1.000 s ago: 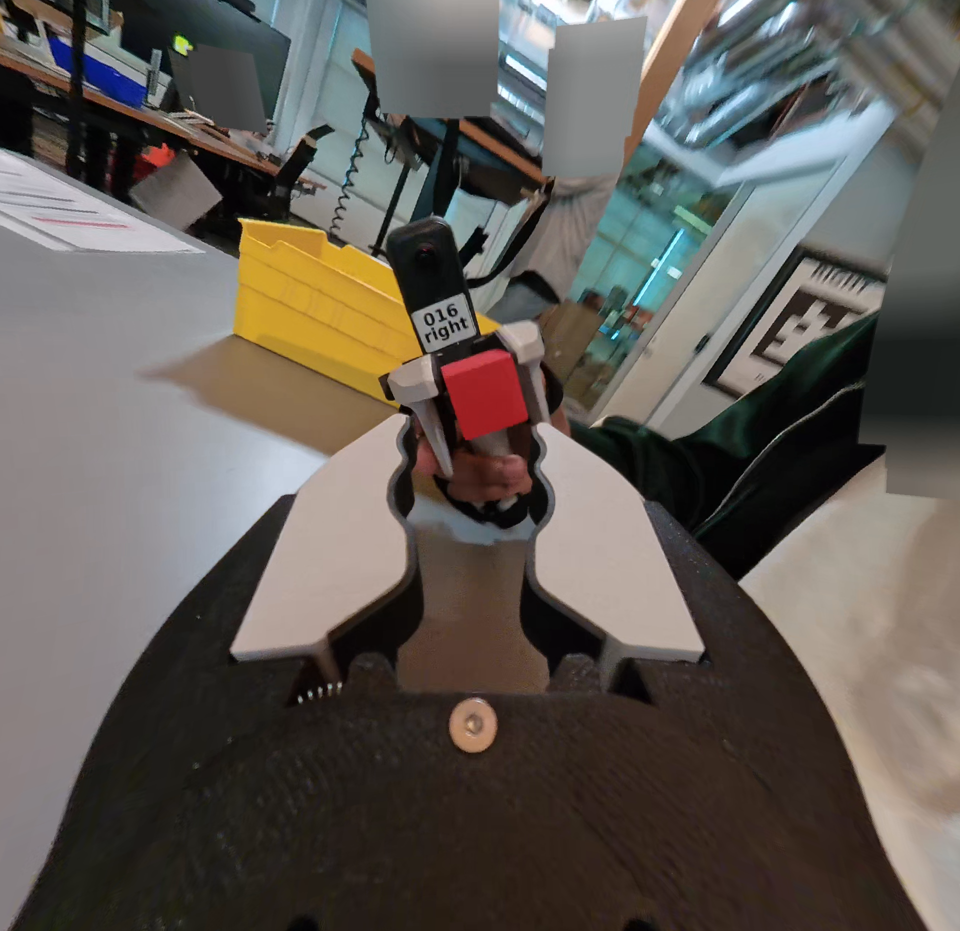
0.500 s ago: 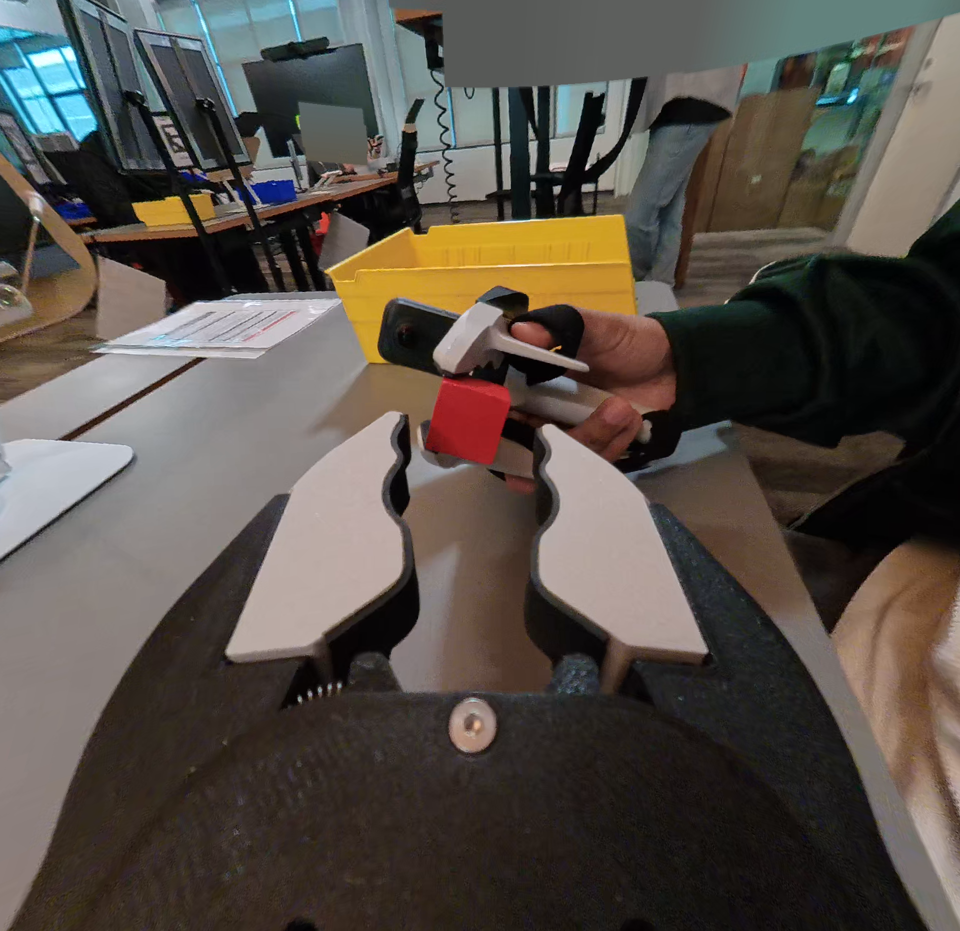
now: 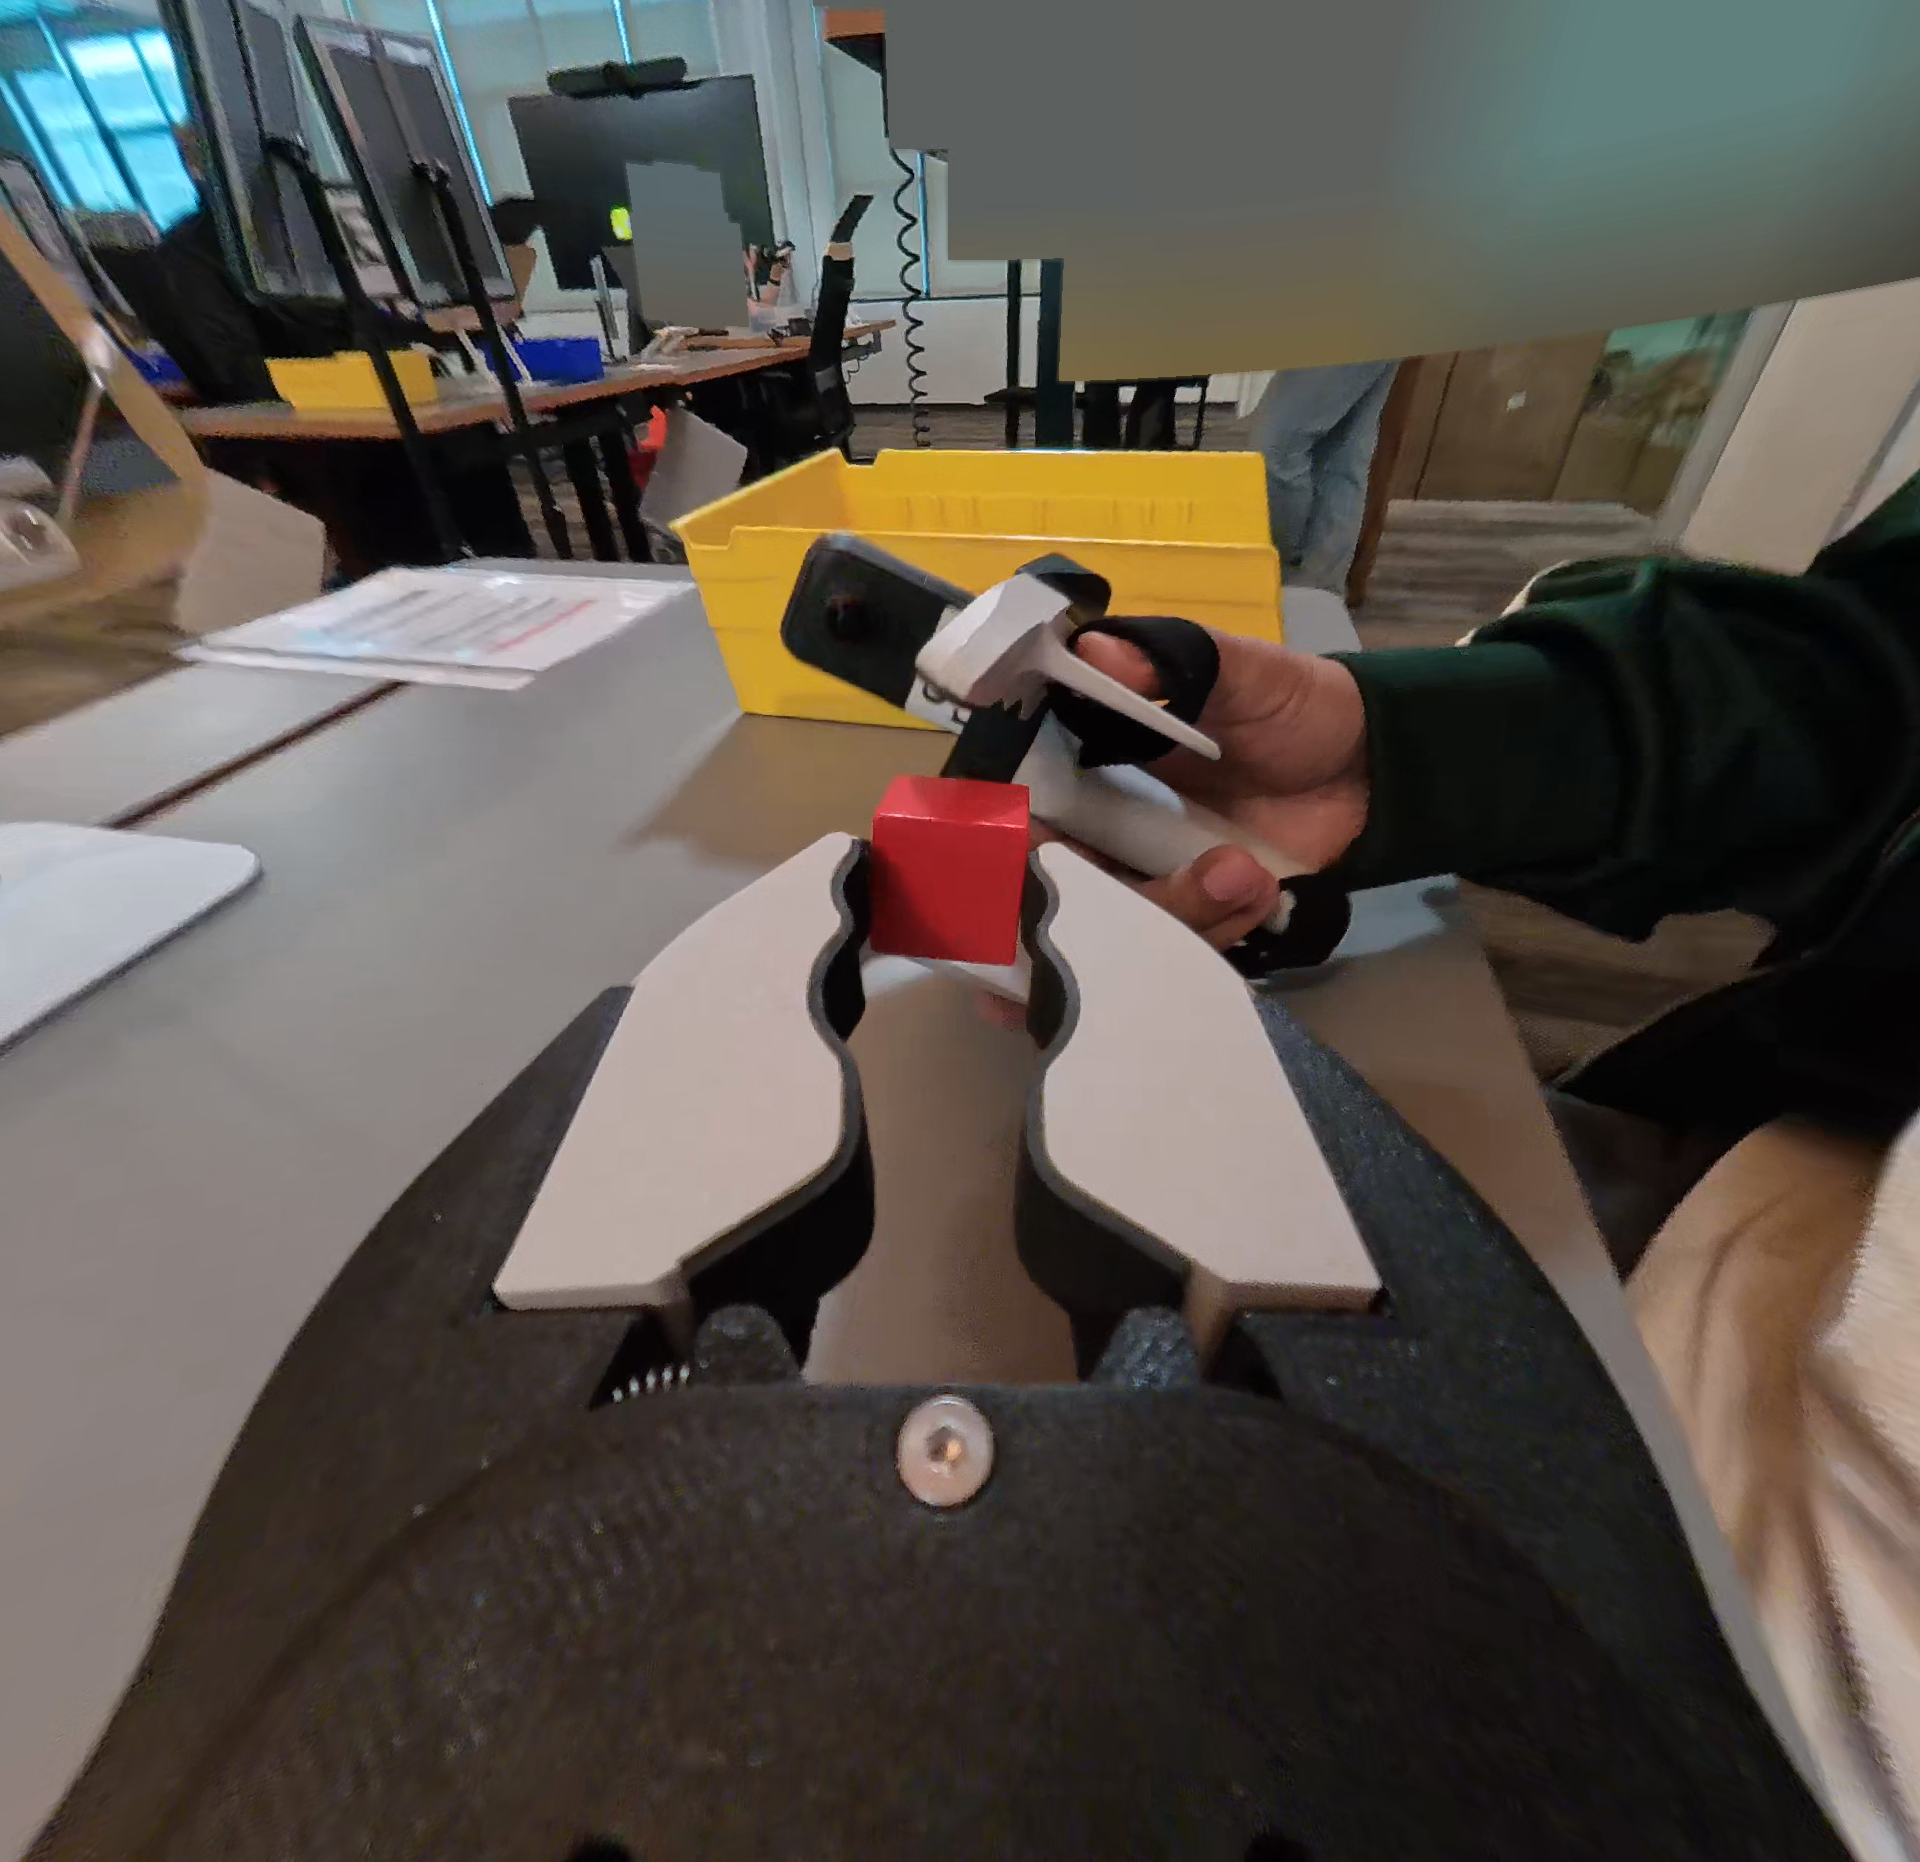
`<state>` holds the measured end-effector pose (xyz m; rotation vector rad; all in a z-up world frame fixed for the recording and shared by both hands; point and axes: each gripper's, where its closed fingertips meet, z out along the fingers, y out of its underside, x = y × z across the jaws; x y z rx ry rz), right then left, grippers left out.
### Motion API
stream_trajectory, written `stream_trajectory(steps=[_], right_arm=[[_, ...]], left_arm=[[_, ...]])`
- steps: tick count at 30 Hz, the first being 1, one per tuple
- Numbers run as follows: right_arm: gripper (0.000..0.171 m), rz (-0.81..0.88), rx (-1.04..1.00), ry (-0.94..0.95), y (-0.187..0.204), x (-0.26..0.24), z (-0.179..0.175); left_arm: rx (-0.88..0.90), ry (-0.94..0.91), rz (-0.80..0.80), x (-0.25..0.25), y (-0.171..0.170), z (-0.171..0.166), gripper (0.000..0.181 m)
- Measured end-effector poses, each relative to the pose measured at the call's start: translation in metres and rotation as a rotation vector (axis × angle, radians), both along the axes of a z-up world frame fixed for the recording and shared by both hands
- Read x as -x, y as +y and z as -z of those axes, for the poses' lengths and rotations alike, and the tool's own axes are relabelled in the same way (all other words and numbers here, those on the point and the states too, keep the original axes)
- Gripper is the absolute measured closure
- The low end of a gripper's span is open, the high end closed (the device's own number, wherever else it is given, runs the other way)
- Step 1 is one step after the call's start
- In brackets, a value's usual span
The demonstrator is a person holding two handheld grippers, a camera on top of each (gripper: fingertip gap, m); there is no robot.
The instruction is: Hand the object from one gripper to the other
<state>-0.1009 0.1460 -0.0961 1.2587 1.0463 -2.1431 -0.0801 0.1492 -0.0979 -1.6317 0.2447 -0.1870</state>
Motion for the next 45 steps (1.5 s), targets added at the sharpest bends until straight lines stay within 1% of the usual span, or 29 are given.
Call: stream_trajectory(steps=[1,5,7,8,9,10,12,14,15,19,22,29,31,33,35,36,38,40,42,45], right_arm=[[0.112,0.032,-0.043,0.024,0.001,0.002,0.000],[0.111,0.155,-0.321,0.133,0.004,0.006,0.005],[0.114,0.200,-0.455,0.181,0.004,0.008,0.008],[0.115,0.216,-0.513,0.194,0.004,0.008,0.010],[0.118,0.227,-0.564,0.200,0.004,0.009,0.013],[0.119,0.231,-0.607,0.199,0.004,0.009,0.016],[0.122,0.237,-0.680,0.181,0.005,0.011,0.024],[0.123,0.249,-0.748,0.166,0.006,0.012,0.030],[0.125,0.256,-0.783,0.165,0.007,0.013,0.032],[0.129,0.278,-0.914,0.152,0.007,0.014,0.041],[0.132,0.262,-0.959,0.131,0.003,0.014,0.048],[0.133,0.250,-0.932,0.071,0.003,0.015,0.054],[0.142,0.231,-0.933,0.053,0.003,0.014,0.058],[0.143,0.217,-0.924,0.030,0.003,0.013,0.059],[0.143,0.212,-0.894,0.025,0.005,0.012,0.056],[0.143,0.222,-0.870,0.032,0.007,0.013,0.052],[0.143,0.259,-0.806,0.069,0.013,0.013,0.040],[0.143,0.292,-0.737,0.118,0.021,0.013,0.026],[0.143,0.316,-0.669,0.180,0.025,0.011,0.012],[0.143,0.331,-0.575,0.277,0.024,0.007,-0.006]], left_arm=[[0.014,-0.051,0.007,0.002,0.000,0.001,0.155],[0.049,-0.265,0.002,0.014,-0.001,0.002,0.155],[0.049,-0.328,-0.013,0.020,-0.002,0.001,0.155],[0.061,-0.328,-0.040,0.024,-0.002,0.004,0.155],[0.087,-0.284,-0.099,0.032,-0.001,0.009,0.155],[0.129,-0.188,-0.182,0.041,-0.002,0.017,0.156],[0.223,0.075,-0.327,0.055,-0.004,0.031,0.155],[0.286,0.282,-0.404,0.059,-0.004,0.038,0.155],[0.301,0.338,-0.416,0.057,-0.003,0.041,0.155],[0.349,0.457,-0.415,0.044,0.002,0.050,0.155],[0.369,0.548,-0.427,0.041,0.003,0.053,0.155],[0.384,0.690,-0.397,0.029,0.007,0.058,0.154],[0.384,0.704,-0.388,0.025,0.008,0.059,0.155],[0.384,0.711,-0.384,0.025,0.009,0.061,0.154],[0.347,0.665,-0.380,0.024,0.010,0.057,0.154],[0.335,0.593,-0.383,0.024,0.011,0.055,0.149],[0.319,0.410,-0.376,0.029,0.012,0.051,0.131],[0.278,0.225,-0.352,0.034,0.010,0.043,0.129],[0.220,0.029,-0.275,0.032,0.008,0.032,0.132],[0.115,-0.291,-0.045,0.014,0.006,0.013,0.140]])
